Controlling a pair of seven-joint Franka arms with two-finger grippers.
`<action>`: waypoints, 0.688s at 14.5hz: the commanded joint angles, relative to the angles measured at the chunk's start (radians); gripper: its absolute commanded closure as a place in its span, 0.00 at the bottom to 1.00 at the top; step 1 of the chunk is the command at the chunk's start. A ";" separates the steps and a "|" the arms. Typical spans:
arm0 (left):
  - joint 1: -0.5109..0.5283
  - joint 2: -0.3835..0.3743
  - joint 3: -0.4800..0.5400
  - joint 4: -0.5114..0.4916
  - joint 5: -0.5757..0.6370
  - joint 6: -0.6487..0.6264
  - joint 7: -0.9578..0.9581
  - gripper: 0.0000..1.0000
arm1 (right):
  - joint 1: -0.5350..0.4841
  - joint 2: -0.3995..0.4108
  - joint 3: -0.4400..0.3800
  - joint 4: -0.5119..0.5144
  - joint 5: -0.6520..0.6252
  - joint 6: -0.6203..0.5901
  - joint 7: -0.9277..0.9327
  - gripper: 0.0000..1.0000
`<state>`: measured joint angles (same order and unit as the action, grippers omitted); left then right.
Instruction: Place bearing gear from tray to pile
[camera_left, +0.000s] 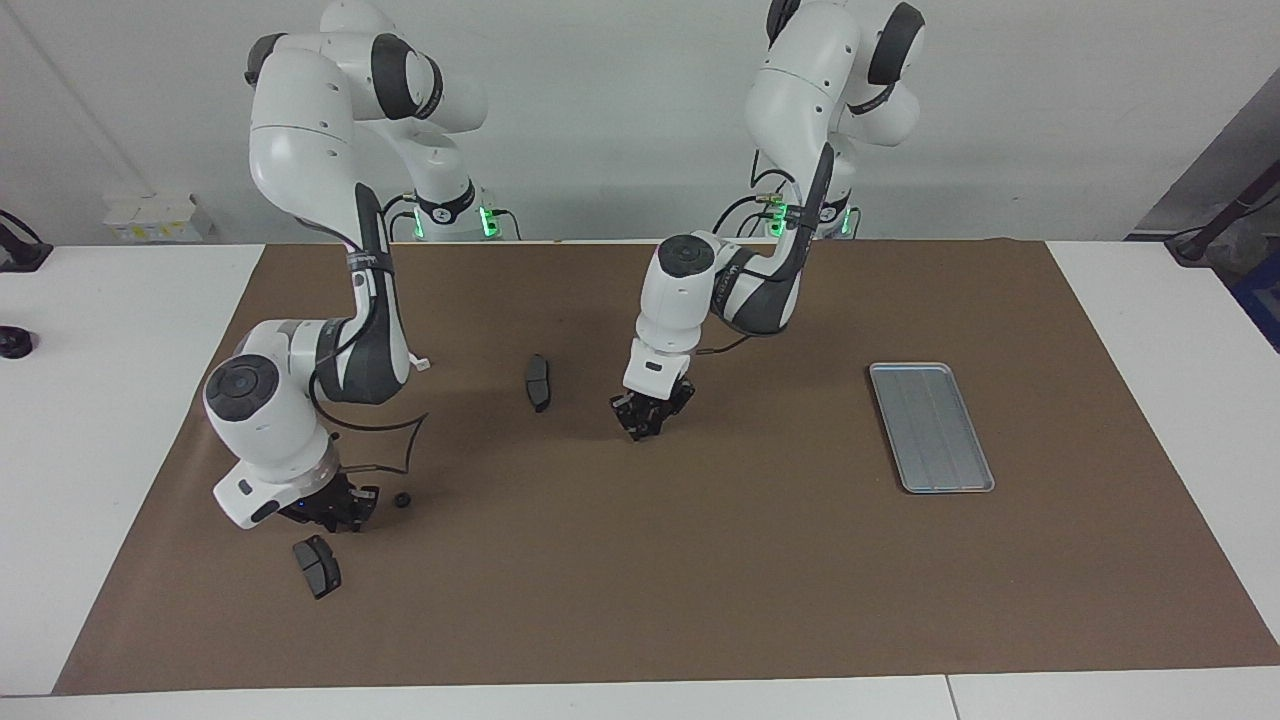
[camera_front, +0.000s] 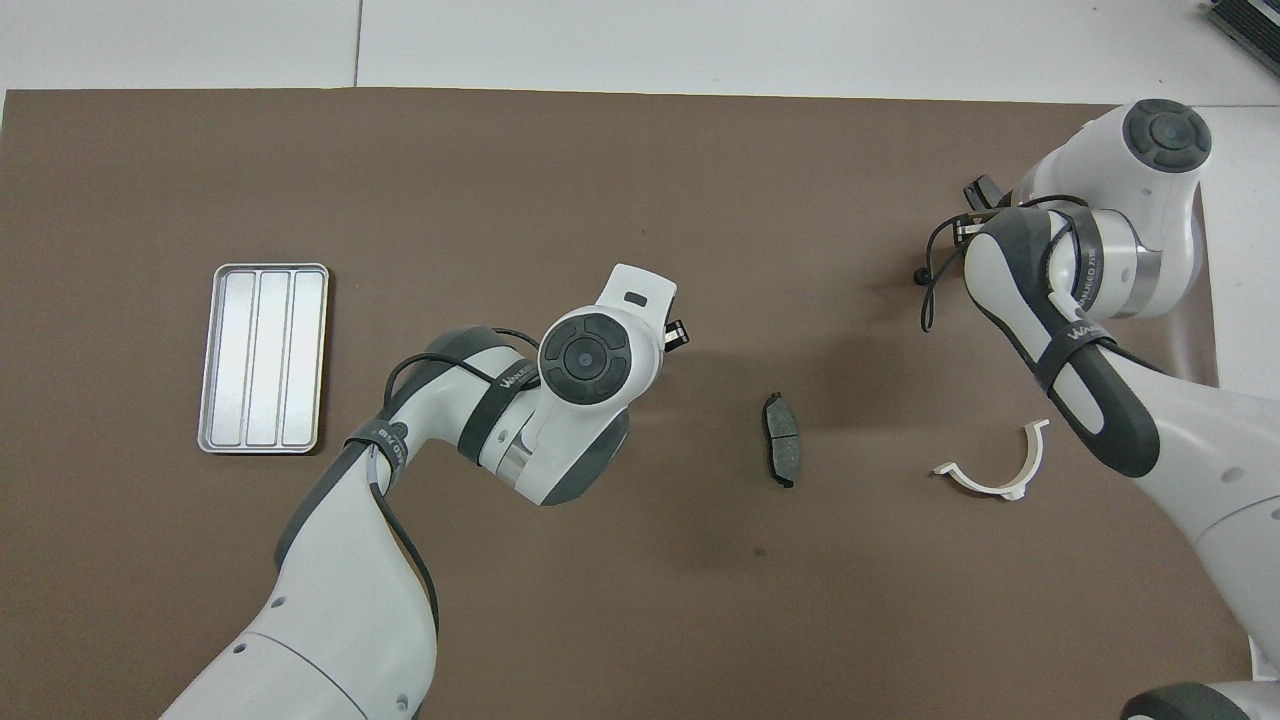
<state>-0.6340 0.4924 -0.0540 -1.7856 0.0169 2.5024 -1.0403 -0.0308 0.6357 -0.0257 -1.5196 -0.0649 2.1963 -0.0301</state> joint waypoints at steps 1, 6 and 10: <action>-0.021 -0.029 0.023 0.049 0.009 -0.119 -0.018 0.00 | -0.015 -0.062 0.015 -0.076 -0.003 -0.033 0.006 0.61; 0.129 -0.197 0.028 0.032 0.017 -0.321 0.118 0.00 | 0.047 -0.146 0.015 -0.060 -0.010 -0.096 0.024 0.21; 0.313 -0.300 0.025 0.028 0.012 -0.508 0.486 0.00 | 0.228 -0.180 0.020 -0.053 -0.007 -0.084 0.223 0.22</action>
<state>-0.3997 0.2609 -0.0161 -1.7087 0.0241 2.0584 -0.6982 0.1088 0.4783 -0.0074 -1.5470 -0.0645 2.1007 0.0655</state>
